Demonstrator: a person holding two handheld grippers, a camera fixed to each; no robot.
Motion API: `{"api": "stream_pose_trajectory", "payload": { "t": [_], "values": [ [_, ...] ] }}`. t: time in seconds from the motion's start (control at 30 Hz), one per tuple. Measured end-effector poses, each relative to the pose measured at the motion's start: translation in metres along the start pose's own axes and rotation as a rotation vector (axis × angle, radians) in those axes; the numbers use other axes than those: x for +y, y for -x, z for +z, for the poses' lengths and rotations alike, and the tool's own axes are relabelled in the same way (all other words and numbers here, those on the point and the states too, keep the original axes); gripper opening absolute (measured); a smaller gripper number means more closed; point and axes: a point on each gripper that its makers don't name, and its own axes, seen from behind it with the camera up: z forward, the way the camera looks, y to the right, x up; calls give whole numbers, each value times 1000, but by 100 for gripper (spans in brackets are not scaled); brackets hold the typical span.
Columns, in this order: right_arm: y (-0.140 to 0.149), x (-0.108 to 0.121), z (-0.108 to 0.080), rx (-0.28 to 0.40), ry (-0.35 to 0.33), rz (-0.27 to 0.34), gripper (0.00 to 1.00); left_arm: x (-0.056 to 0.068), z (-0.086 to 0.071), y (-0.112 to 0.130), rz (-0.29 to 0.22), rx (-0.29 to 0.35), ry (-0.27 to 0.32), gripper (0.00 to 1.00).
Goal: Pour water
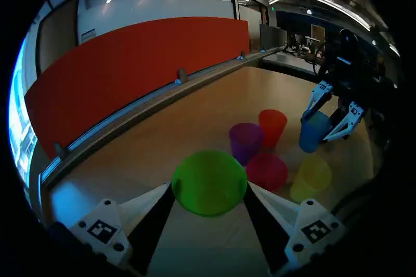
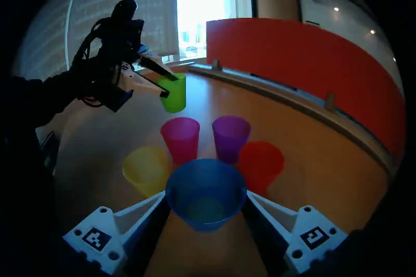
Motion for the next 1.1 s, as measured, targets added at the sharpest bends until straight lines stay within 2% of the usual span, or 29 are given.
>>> {"api": "stream_pose_trajectory", "payload": {
  "t": [0.37, 0.67, 1.1],
  "values": [
    [-38, -4, -31, 65, 42, -29, 90, 9, -28, -23, -2, 87, -24, 87],
    [-57, -10, -48, 108, 70, -37, 90, 10, -49, -45, -1, 180, -73, 87],
    [-74, -19, -65, 151, 86, -48, 90, 16, -75, -71, -49, 295, -77, 88]
  ]
}}
